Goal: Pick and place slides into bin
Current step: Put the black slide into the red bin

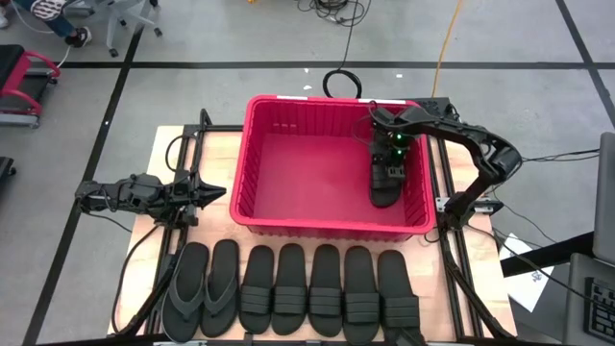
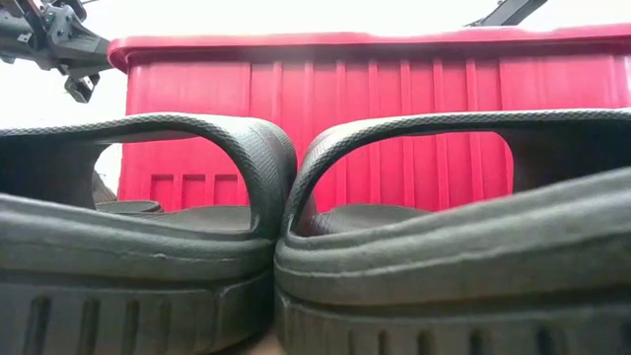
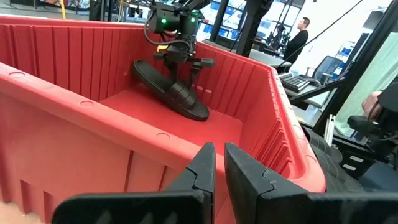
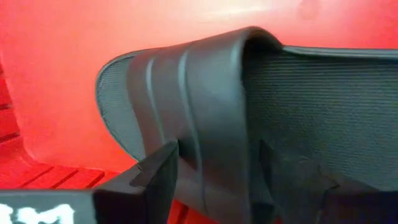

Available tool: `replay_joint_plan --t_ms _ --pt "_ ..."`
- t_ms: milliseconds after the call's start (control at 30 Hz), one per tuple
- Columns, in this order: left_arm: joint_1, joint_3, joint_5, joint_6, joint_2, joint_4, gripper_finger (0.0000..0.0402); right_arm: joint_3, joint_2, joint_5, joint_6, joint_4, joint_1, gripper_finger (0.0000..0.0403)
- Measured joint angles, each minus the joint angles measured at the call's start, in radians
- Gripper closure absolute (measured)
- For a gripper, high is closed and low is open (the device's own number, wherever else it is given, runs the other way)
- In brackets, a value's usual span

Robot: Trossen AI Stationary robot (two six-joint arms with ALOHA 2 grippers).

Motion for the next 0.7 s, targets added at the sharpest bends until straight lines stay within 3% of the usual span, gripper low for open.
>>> replay_joint_plan --t_ms 467,700 --pt "0.0 0.0 0.0 -0.001 0.0 0.0 0.0371 0.001 -0.026 -0.024 0.0 0.008 0.006 0.0195" --pt "0.0 0.0 0.0 -0.003 0.0 0.0 0.0371 -0.018 -0.026 -0.064 -0.008 0.022 0.005 0.0229"
